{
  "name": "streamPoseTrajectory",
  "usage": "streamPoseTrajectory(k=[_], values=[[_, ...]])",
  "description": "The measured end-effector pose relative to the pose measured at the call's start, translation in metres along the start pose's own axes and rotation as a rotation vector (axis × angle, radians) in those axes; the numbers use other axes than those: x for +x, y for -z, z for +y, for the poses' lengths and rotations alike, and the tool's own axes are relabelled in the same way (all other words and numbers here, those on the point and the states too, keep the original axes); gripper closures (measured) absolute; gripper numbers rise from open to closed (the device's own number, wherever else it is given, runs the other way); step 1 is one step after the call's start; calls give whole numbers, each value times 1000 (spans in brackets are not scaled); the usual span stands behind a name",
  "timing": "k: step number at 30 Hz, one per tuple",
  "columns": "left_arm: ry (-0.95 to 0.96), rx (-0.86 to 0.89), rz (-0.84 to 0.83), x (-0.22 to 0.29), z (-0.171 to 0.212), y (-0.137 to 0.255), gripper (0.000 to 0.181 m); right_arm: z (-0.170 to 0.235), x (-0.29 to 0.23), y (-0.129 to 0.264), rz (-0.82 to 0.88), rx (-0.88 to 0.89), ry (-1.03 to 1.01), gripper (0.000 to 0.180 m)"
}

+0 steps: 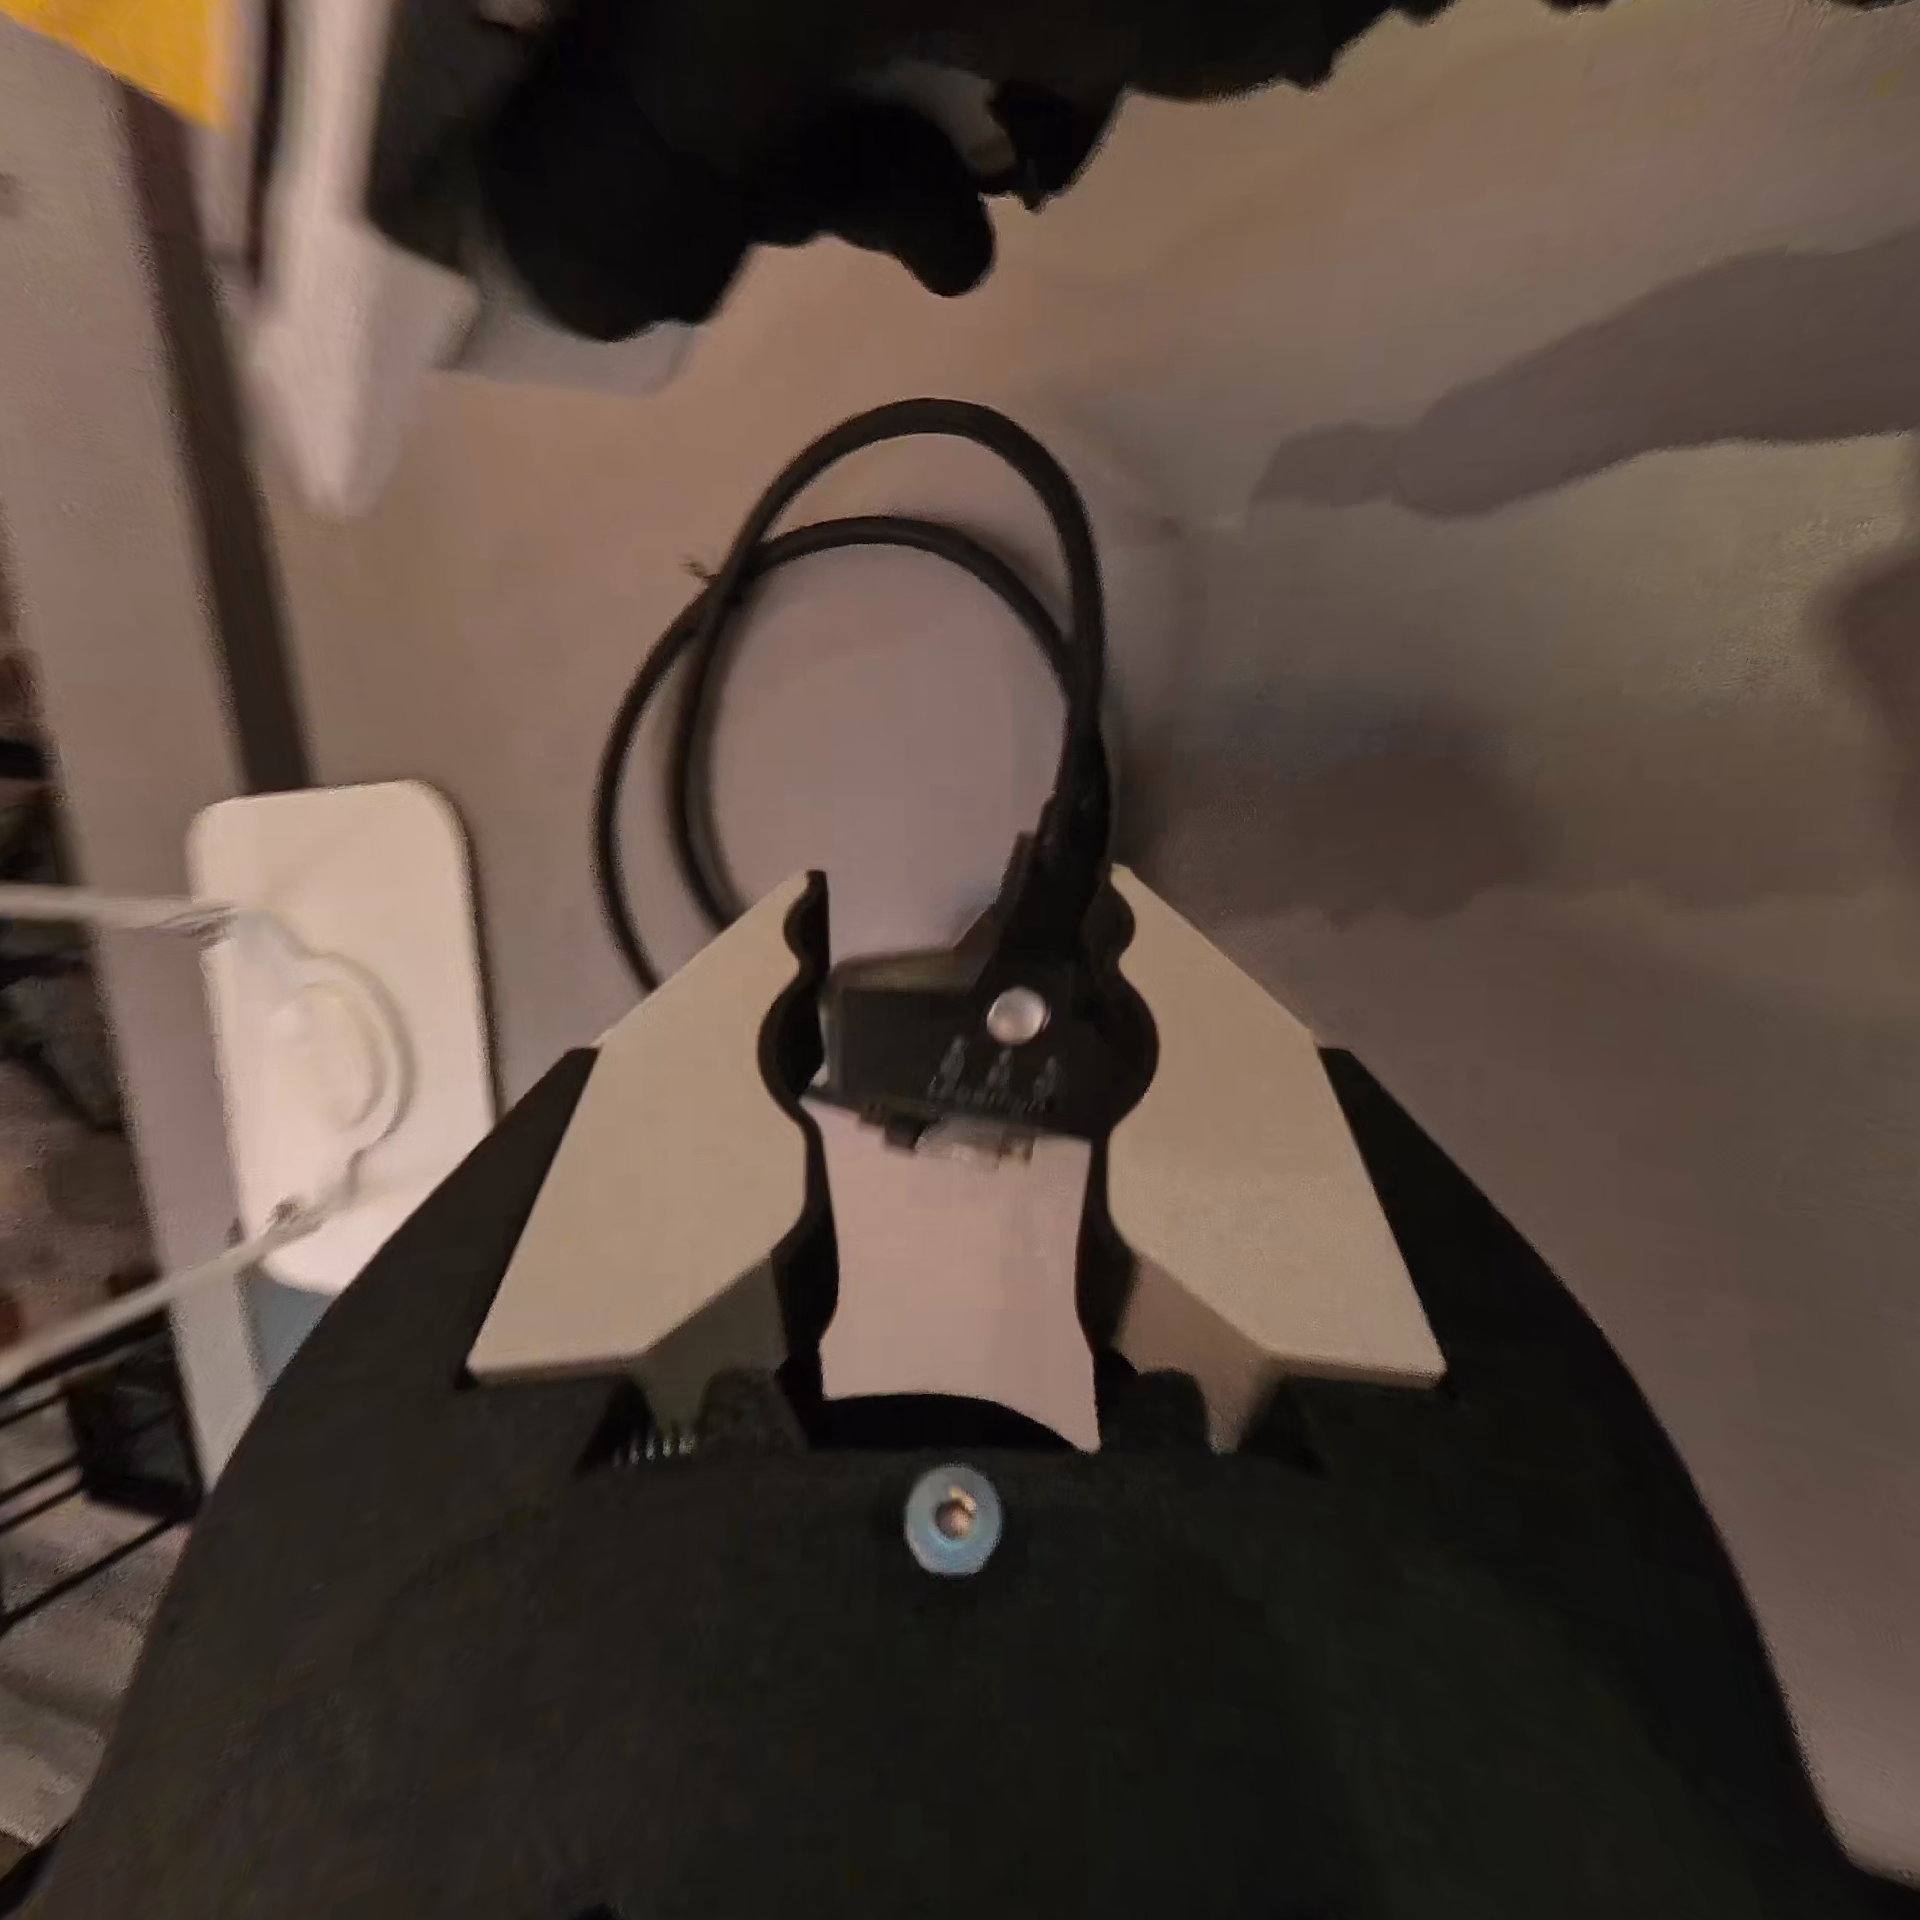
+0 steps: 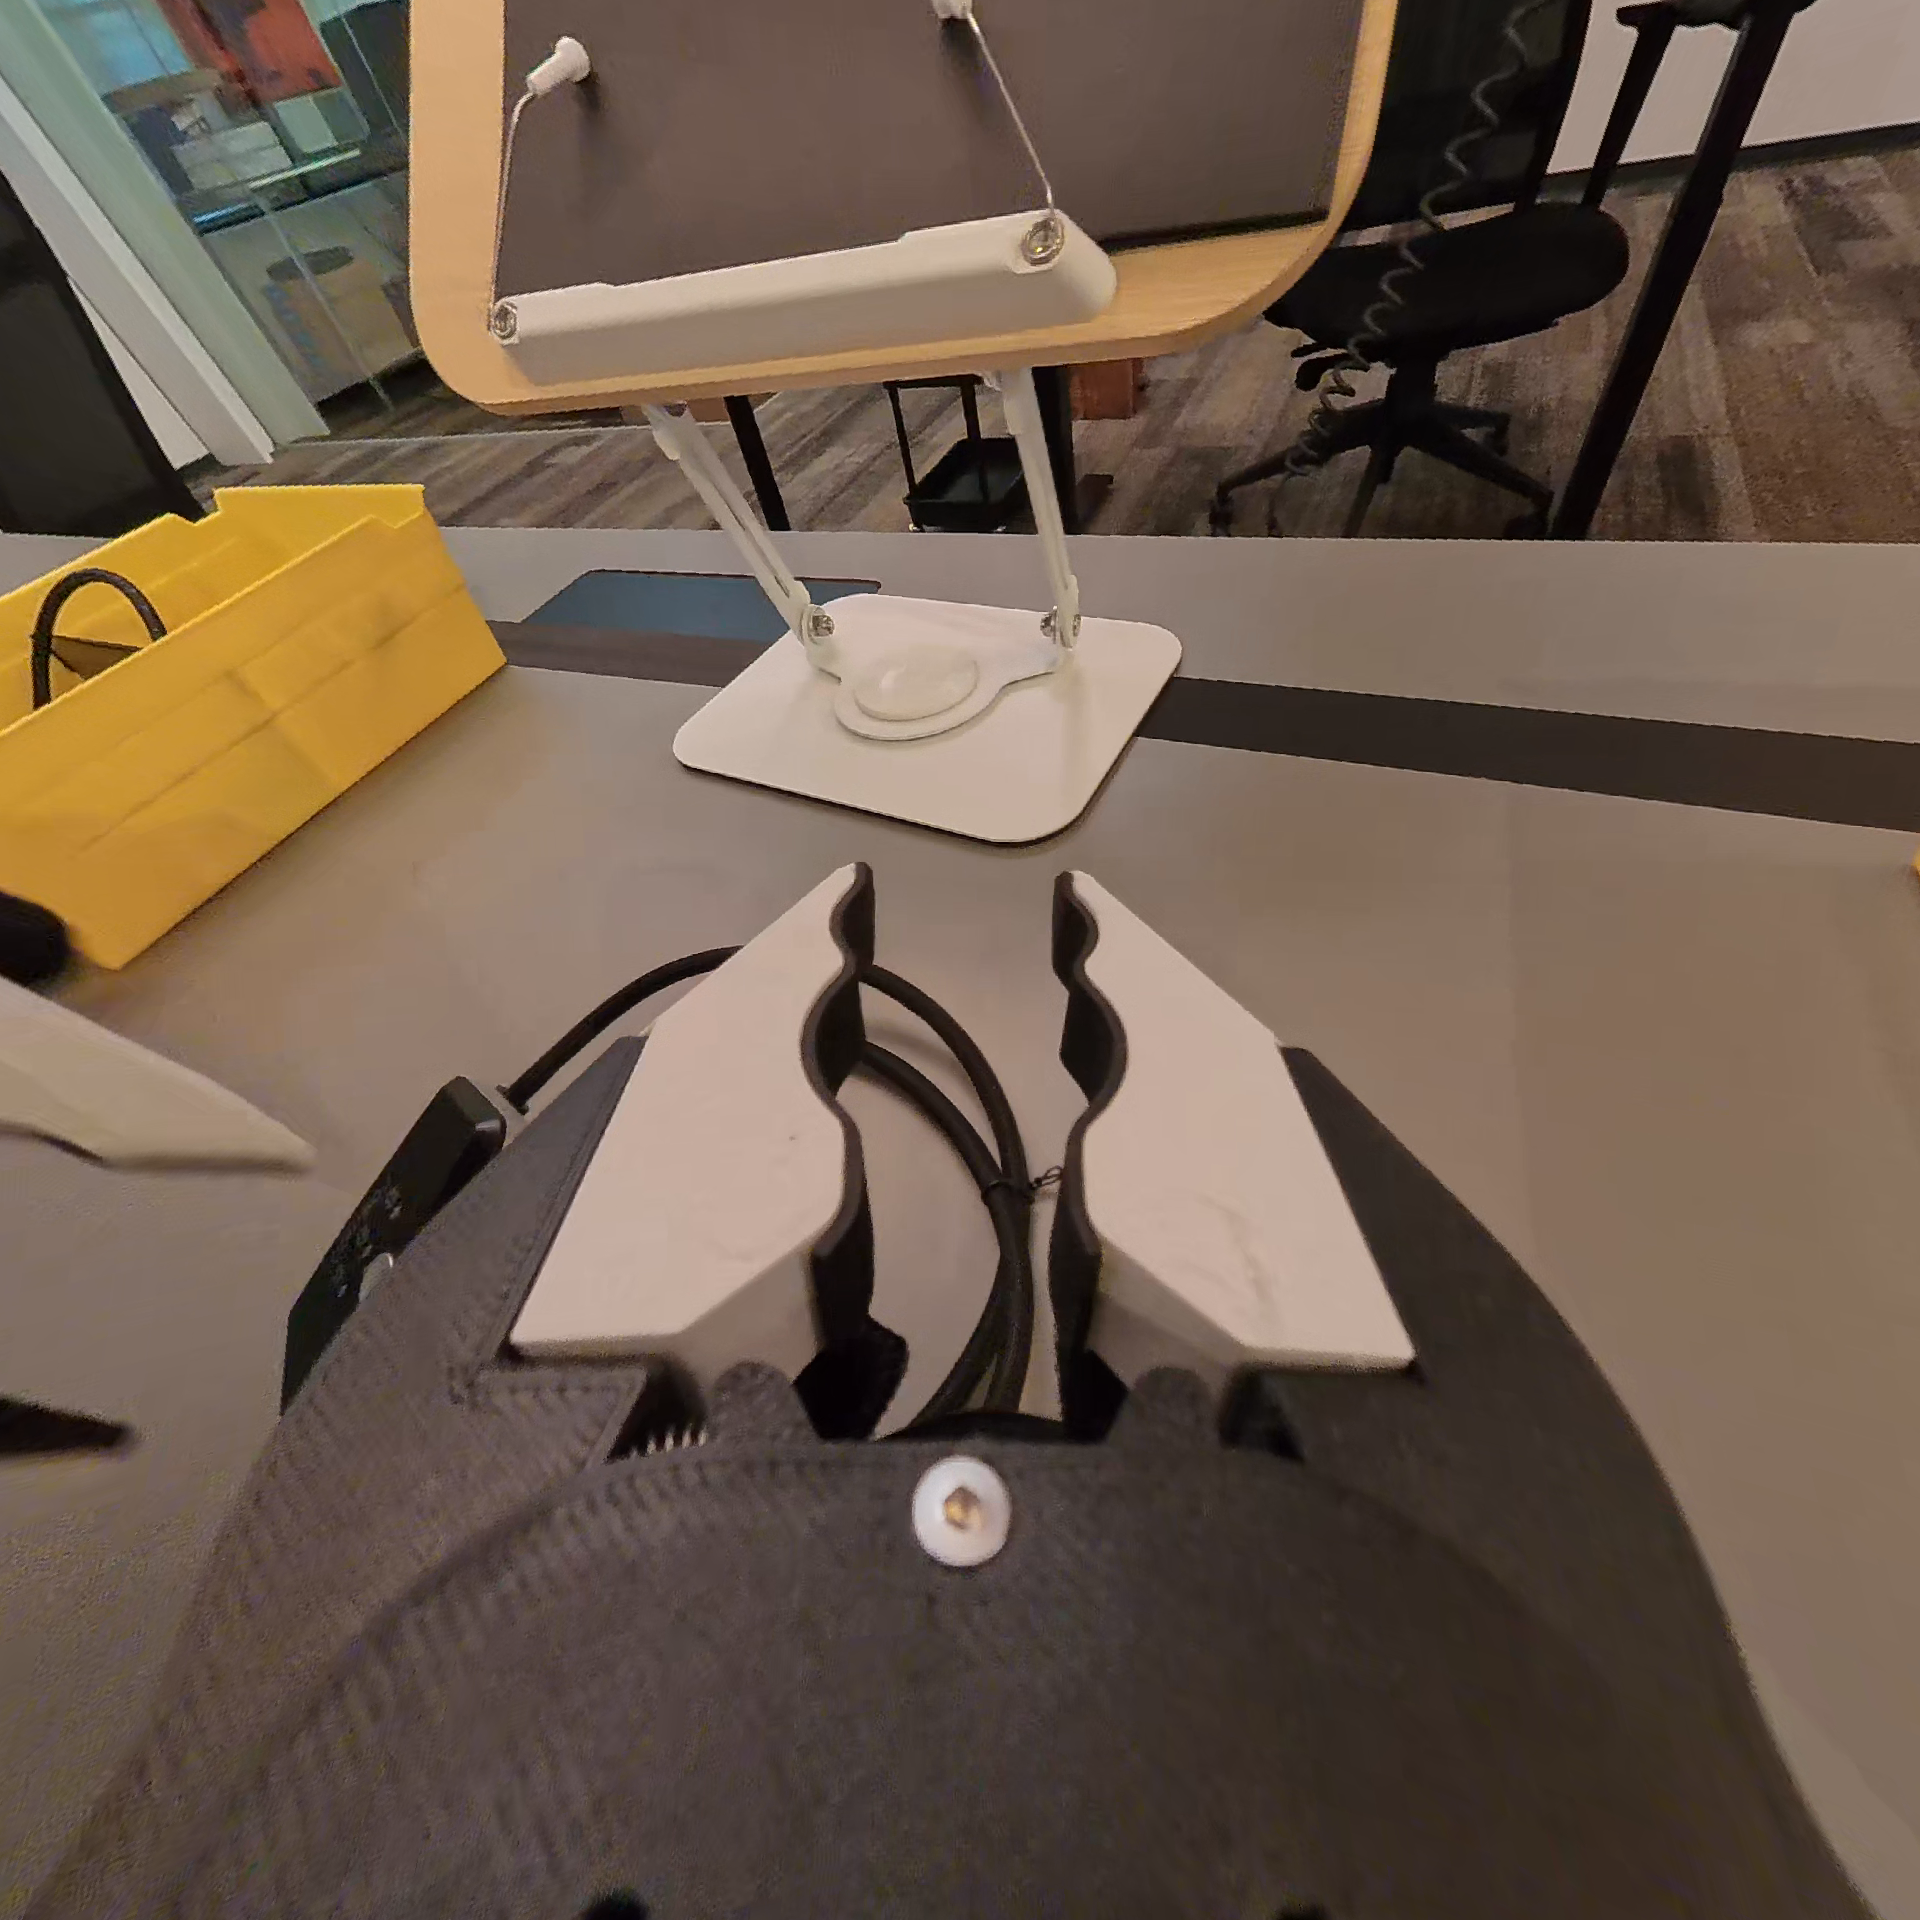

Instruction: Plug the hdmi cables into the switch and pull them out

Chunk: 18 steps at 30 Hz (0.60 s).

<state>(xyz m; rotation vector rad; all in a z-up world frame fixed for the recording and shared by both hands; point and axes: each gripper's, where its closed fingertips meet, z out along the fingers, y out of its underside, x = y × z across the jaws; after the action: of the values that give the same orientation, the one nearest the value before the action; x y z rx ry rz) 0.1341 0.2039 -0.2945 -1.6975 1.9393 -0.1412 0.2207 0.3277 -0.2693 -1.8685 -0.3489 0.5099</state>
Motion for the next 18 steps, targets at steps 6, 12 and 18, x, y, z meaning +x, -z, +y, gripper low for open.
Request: streamPoseTrajectory(k=[6, 12, 18], values=[[140, -1, -322, -60, 79, 111, 141, 1, -7, -3, -14, -4, 6, 147], [266, -339, -544, -125, 253, 191, 146, 4, -17, -7, -28, -19, 27, 147], [318, -528, -434, -129, 364, 180, 144, 9, -19, -9, -29, -35, 38, 147]])
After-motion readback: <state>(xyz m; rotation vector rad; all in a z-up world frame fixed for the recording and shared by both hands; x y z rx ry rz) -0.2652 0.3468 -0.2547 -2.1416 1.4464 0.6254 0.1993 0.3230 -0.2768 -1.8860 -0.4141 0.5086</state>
